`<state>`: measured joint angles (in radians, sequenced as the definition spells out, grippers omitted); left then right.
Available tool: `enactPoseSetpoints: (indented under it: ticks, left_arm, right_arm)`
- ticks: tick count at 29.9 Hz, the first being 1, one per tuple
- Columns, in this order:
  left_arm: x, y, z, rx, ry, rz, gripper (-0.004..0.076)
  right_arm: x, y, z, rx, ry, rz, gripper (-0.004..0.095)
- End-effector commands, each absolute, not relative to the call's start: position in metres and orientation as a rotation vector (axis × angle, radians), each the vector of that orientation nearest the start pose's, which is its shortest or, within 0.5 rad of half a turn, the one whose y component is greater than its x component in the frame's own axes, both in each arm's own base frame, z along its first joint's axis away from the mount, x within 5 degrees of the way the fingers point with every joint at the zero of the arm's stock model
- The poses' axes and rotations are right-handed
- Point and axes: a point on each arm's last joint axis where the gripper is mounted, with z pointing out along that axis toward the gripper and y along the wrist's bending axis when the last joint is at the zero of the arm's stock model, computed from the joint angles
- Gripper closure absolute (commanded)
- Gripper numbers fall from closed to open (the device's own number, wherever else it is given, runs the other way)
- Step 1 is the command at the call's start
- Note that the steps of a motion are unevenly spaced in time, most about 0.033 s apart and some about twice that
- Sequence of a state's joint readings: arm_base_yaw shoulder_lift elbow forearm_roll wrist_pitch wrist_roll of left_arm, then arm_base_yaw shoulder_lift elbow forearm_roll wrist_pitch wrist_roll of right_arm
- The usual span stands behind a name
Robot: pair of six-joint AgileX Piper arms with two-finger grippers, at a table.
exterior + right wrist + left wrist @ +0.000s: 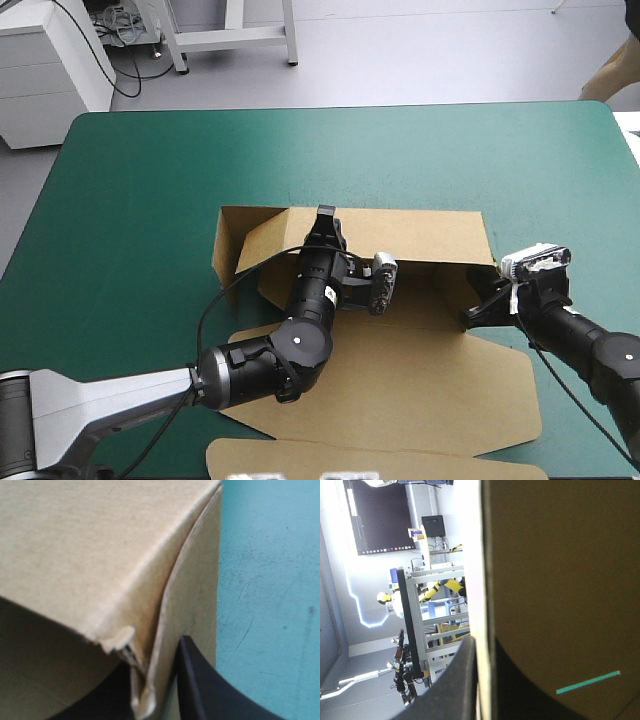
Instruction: Fold the box
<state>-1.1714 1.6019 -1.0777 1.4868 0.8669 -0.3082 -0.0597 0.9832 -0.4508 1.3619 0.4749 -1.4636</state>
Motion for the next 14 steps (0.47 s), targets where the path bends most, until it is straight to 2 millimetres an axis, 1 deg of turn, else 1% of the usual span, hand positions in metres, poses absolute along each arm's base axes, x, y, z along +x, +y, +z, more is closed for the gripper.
enactPoseSetpoints:
  ticks: [1,4,8,14]
  left_arm:
    - [0.19,-0.285,0.292,1.578,1.27,0.768,0.0734]
    - [0.19,-0.285,0.292,1.576,1.272,0.767,0.0734]
    - [0.19,-0.285,0.293,1.56,1.276,0.76,0.0734]
    - [0.19,-0.285,0.293,1.556,1.279,0.757,0.0734]
  right_arm:
    - [0.179,0.038,0.246,-0.412,2.064,0.482,0.0905]
    - [0.179,0.038,0.246,-0.409,2.063,0.486,0.0905]
    - [0.182,0.042,0.252,-0.4,2.059,0.478,0.0904]
    - [0.187,0.051,0.262,-0.382,2.078,0.394,0.0905]
